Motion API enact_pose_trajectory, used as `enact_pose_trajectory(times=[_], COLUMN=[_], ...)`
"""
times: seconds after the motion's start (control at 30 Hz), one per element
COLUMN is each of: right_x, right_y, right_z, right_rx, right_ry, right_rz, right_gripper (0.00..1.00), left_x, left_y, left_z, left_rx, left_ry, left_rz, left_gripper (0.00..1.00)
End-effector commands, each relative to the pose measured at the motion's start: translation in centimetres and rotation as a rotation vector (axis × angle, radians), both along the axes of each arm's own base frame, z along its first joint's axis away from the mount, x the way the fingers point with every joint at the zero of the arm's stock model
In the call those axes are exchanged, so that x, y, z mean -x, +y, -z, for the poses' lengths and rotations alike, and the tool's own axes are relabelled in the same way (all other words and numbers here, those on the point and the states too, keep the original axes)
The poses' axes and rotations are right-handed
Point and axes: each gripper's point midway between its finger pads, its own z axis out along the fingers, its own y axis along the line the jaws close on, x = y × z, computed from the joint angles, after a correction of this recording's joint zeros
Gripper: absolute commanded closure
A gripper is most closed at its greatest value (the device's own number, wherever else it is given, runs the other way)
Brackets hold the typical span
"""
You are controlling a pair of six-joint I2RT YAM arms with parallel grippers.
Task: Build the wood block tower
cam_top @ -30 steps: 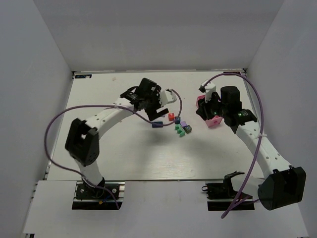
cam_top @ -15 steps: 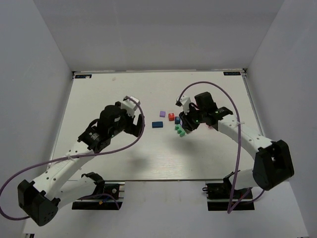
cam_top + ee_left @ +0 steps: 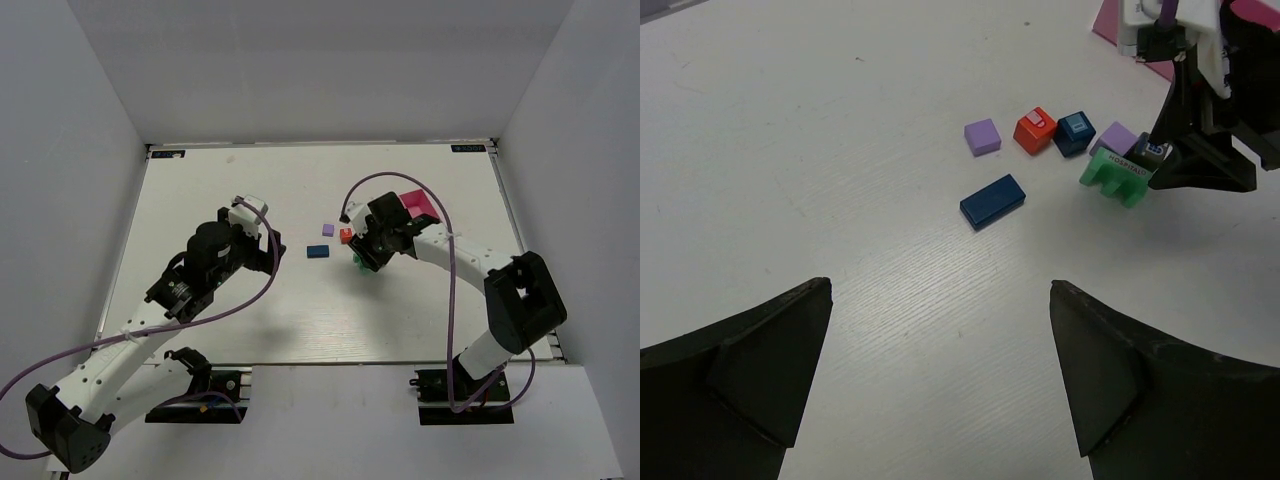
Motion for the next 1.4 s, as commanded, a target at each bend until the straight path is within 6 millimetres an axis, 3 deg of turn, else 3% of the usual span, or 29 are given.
enact_pose_trajectory(times=[0.0, 1.17, 1.37], right_x=[-1.6, -1.9, -1.5], right_y=[1.0, 1.9, 1.7], right_z=[-1.0, 1.6, 1.8], right_rx=[0.001, 0.047, 0.047], right_ry=[-0.056, 0.041, 0.059], right_rz=[0.016, 0.018, 0.021], right_gripper=[0.48, 0.44, 0.48], left_x=[0.1, 0.6, 0.6], left_y=[-0.2, -0.4, -0.4], left_z=[-0.8, -0.5, -0.5], left_rx=[0.033, 0.028, 0.028], left_ry=[-0.023, -0.016, -0.016], left_rz=[0.008, 0.037, 0.037], left_gripper=[0.00, 0.00, 0.00])
